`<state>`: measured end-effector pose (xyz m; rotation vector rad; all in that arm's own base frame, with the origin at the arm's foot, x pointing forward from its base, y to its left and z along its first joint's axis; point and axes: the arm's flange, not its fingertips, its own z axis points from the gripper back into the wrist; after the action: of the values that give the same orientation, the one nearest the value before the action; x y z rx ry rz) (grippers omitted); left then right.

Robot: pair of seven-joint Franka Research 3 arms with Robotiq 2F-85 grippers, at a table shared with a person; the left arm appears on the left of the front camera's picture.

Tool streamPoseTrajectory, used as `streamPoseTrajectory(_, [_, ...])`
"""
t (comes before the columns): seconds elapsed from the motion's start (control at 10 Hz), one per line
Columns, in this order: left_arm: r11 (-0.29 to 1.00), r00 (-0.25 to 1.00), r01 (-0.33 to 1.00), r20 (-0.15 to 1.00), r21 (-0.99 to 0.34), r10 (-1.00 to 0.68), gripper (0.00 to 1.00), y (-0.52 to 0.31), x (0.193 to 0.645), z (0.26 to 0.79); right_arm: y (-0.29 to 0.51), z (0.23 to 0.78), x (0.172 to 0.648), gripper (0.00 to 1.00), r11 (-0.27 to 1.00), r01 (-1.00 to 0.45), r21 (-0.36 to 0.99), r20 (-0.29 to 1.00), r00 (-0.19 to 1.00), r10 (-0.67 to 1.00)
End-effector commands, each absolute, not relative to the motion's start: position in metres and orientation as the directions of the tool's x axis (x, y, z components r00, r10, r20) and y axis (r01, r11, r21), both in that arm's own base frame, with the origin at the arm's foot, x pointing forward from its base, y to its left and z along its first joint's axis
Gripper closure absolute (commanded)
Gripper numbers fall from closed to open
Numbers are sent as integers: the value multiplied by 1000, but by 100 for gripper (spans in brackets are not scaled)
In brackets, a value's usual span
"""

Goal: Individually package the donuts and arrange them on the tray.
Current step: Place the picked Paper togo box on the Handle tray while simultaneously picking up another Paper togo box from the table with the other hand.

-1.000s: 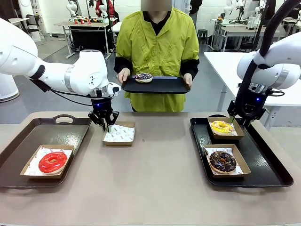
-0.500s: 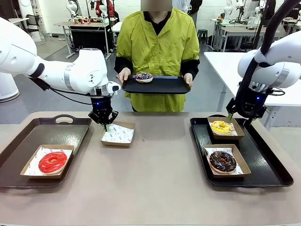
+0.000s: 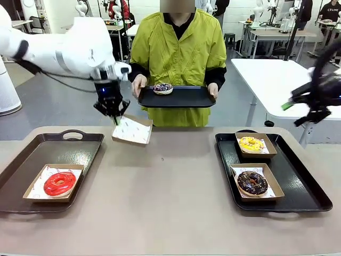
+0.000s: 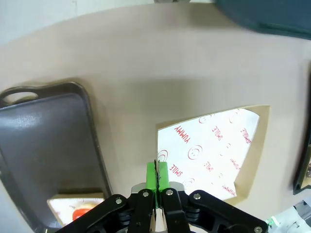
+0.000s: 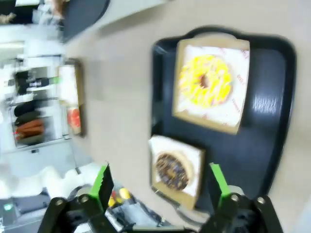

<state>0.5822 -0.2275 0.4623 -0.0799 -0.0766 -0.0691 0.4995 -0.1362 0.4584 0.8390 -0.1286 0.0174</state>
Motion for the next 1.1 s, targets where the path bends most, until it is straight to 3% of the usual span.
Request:
streamPoseTrajectory(0.0, [999,994,36,105,-25,-33,100,-239,581,496,-191,445,462,0,527,-62,848,111,992,-63])
streamPoseTrajectory(0.5, [999,995,-39,92,-5,39,100,-269,615,532,-251,392,414,0,335,-116,935,163,980,-116])
streamPoseTrajectory(0.6, [999,994,11,110,-39,-6,100,-252,590,532,-255,384,413,0,318,-101,943,152,978,-140])
streamPoseTrajectory(1.0, [999,994,11,110,-39,-6,100,-252,590,532,-256,379,413,0,344,-74,936,128,982,-139])
